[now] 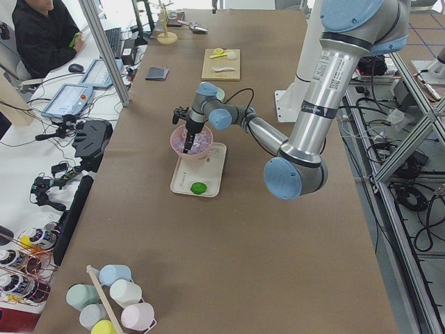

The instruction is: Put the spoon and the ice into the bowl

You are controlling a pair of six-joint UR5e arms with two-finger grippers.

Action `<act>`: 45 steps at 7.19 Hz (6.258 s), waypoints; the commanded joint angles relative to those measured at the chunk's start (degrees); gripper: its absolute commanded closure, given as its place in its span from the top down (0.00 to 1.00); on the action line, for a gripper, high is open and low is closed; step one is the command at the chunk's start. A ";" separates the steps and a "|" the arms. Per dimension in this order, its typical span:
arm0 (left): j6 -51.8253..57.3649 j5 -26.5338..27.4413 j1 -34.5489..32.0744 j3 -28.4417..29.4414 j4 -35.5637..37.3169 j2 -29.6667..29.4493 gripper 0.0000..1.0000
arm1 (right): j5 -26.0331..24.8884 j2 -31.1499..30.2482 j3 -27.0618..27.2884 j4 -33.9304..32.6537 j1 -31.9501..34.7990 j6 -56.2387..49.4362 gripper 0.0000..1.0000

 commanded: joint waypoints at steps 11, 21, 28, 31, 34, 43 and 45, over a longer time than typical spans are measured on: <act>1.94 -0.72 -3.26 -10.10 10.79 -6.44 0.00 | -4.47 2.41 0.79 4.80 -8.05 10.49 1.00; -19.60 -3.72 6.85 0.80 3.67 -22.19 0.00 | -27.41 10.49 -3.86 13.19 -38.05 29.54 0.90; -19.51 -2.39 8.87 2.55 3.58 -23.34 0.00 | -29.35 11.37 -7.47 14.06 -41.05 28.39 0.38; -19.60 -2.39 9.48 2.82 3.50 -23.51 0.00 | -29.27 11.64 -7.65 14.06 -41.22 28.30 0.00; -19.25 0.85 13.16 5.54 2.97 -25.09 0.00 | -26.82 15.84 -7.03 13.37 -38.25 28.91 0.00; -16.89 4.45 17.40 6.34 -1.95 -25.01 0.98 | -25.75 24.20 -10.02 13.18 -38.41 32.95 0.00; -13.12 3.42 13.12 2.76 -1.52 -22.40 0.99 | -25.84 25.69 -10.02 13.01 -39.29 33.84 0.00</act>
